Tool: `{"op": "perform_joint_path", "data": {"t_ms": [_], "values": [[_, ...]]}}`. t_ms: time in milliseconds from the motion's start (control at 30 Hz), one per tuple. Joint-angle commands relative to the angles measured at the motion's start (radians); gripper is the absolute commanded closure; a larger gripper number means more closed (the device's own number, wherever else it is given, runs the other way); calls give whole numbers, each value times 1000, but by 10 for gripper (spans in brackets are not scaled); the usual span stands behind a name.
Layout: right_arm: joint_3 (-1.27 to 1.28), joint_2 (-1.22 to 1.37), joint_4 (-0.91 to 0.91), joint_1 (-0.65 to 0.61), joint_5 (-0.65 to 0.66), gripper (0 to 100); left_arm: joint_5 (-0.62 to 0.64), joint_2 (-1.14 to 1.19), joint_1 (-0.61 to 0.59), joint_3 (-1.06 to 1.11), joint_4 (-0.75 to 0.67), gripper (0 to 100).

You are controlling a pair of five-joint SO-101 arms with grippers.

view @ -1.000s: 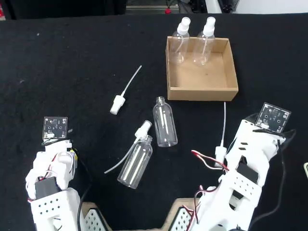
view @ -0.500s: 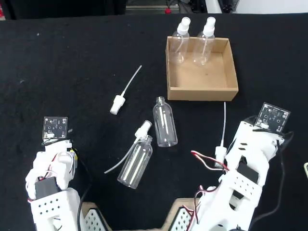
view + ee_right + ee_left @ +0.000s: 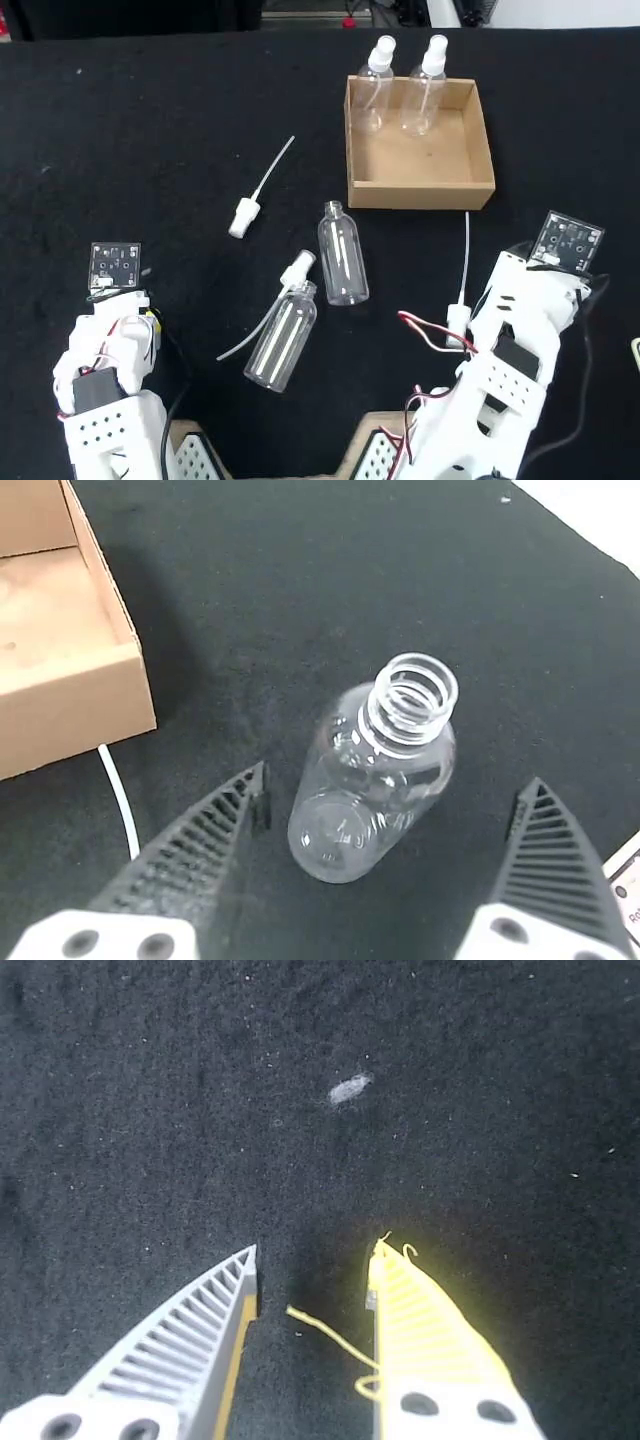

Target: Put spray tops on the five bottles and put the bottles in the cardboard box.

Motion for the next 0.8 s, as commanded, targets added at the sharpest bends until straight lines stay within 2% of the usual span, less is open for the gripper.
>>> {"op": "perform_joint_path", "data": {"t_ms": [0,767], "values": [[-70,8,-31,-8,3,649,-8,-6,-10,24,6,823],[-68,12,-72,-11,5,649,-8,-5,-12,24,6,824]]}}
